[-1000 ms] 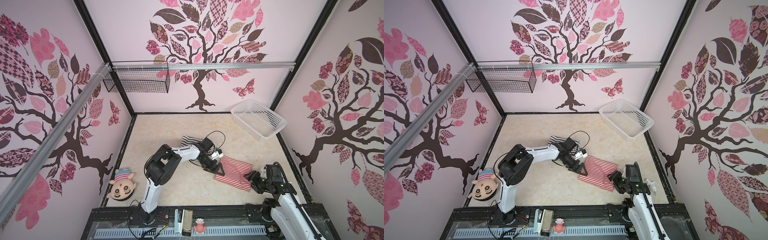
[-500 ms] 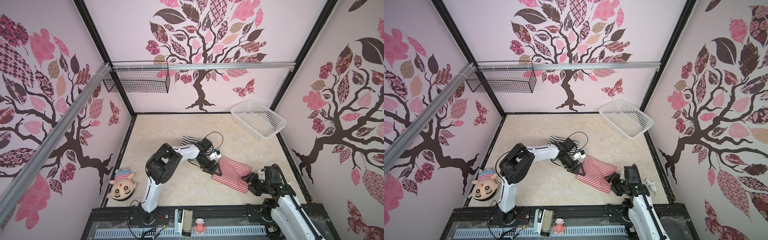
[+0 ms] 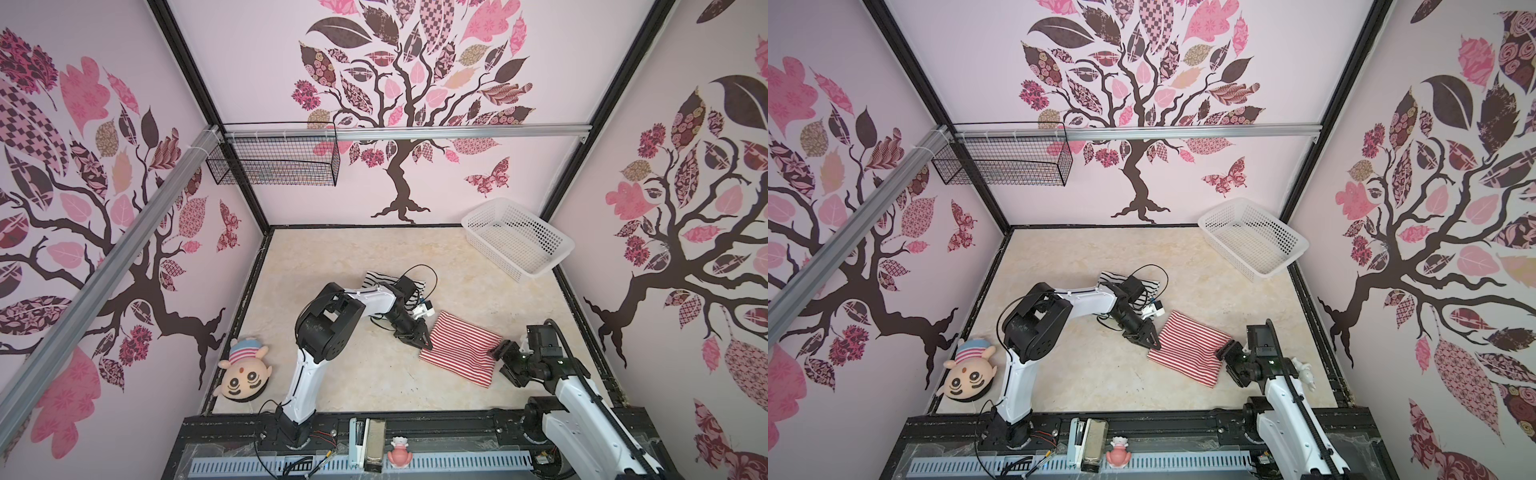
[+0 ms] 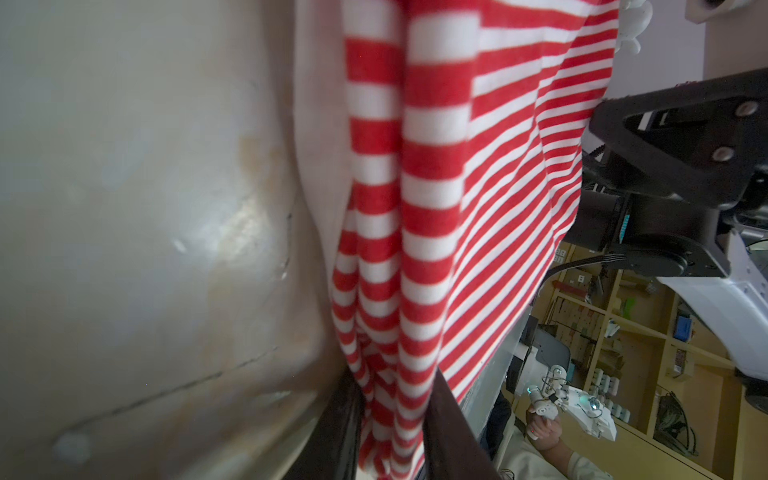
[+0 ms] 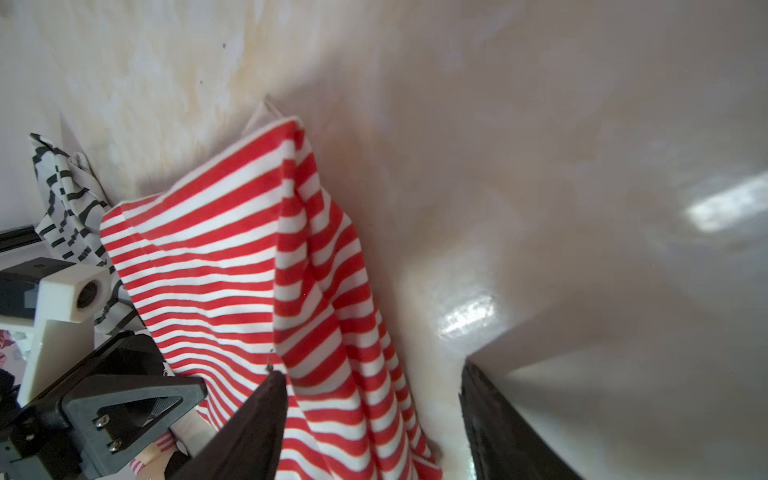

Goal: Fold and stack the tank tops

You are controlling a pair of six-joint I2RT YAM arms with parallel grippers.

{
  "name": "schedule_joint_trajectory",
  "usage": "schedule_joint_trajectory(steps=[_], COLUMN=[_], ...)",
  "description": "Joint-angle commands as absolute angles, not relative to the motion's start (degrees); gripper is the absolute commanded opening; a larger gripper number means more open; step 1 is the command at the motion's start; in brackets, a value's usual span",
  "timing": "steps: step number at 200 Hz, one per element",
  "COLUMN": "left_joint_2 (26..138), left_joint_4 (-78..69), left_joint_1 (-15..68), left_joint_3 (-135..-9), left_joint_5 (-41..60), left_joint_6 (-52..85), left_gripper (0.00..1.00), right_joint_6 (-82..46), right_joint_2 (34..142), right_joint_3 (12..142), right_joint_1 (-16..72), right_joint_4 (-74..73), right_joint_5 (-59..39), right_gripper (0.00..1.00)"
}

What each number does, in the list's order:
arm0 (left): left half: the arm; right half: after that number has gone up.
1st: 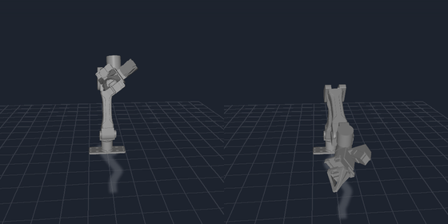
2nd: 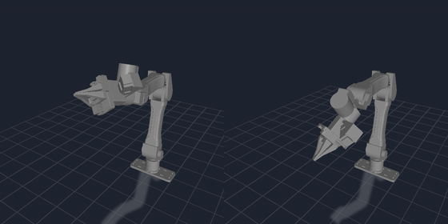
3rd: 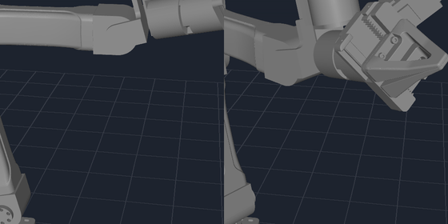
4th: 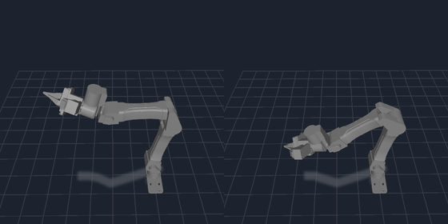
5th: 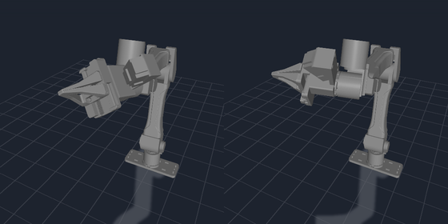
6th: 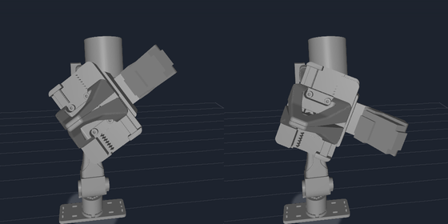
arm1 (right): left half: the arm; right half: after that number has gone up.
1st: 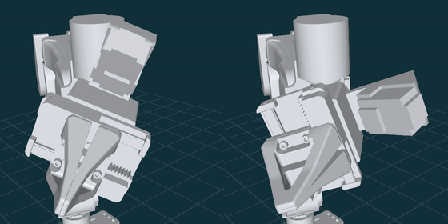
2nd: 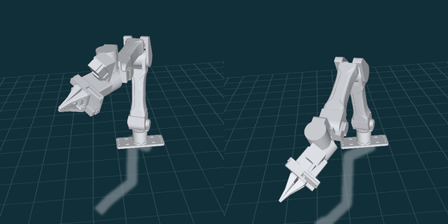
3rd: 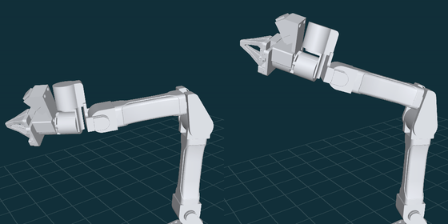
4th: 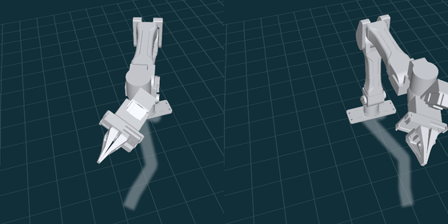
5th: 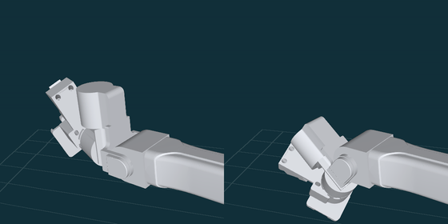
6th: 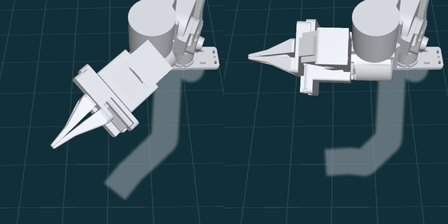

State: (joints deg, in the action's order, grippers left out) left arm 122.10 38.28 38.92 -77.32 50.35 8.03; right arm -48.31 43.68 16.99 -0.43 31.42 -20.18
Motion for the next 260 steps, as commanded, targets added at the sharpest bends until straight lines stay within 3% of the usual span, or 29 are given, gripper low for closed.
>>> schedule_joint_trajectory(steps=[1,20,40,57,119,163,194,208,230,260], left_joint_2=[123.60,123.75,122.34,120.96,123.63,125.64,126.52,126.70,126.83,126.40], left_joint_4=[40.65,43.50,45.33,45.97,45.99,46.66,46.95,47.02,47.11,47.49], left_joint_1=[38.76,38.76,38.58,38.32,40.91,42.10,41.85,41.52,40.48,38.96], left_joint_3=[-78.99,-79.88,-79.09,-77.82,-77.70,-79.10,-80.51,-80.99,-81.46,-82.50], left_joint_5=[46.50,44.03,40.42,39.78,42.01,43.08,44.61,45.31,46.23,46.72], left_joint_6=[5.86,4.44,2.65,1.34,1.59,1.10,1.16,1.33,1.53,1.42], left_gripper=[0.28,0.55,0.70,0.75,0.75,0.65,0.52,0.41,0.26,0.18], right_joint_6=[-46.61,-45.85,-44.30,-43.11,-41.40,-40.28,-39.21,-38.96,-38.68,-38.85], right_joint_2=[47.55,50.71,53.59,55.67,60.06,63.54,65.47,65.22,65.21,65.17], right_joint_3=[17.87,17.96,18.49,18.06,16.62,14.94,14.77,14.63,14.45,13.90], right_joint_1=[-1.91,-3.05,-4.18,-5.72,-5.82,-5.83,-5.76,-5.77,-5.72,-5.74], right_joint_4=[26.74,23.22,21.62,19.52,14.80,11.65,10.97,10.81,10.61,9.13], right_joint_5=[-19.18,-19.85,-19.69,-21.32,-23.40,-25.38,-27.60,-27.67,-28.15,-29.79], right_gripper=[0.70,0.70,0.70,0.70,0.66,0.63,0.61,0.58,0.47,0.27])
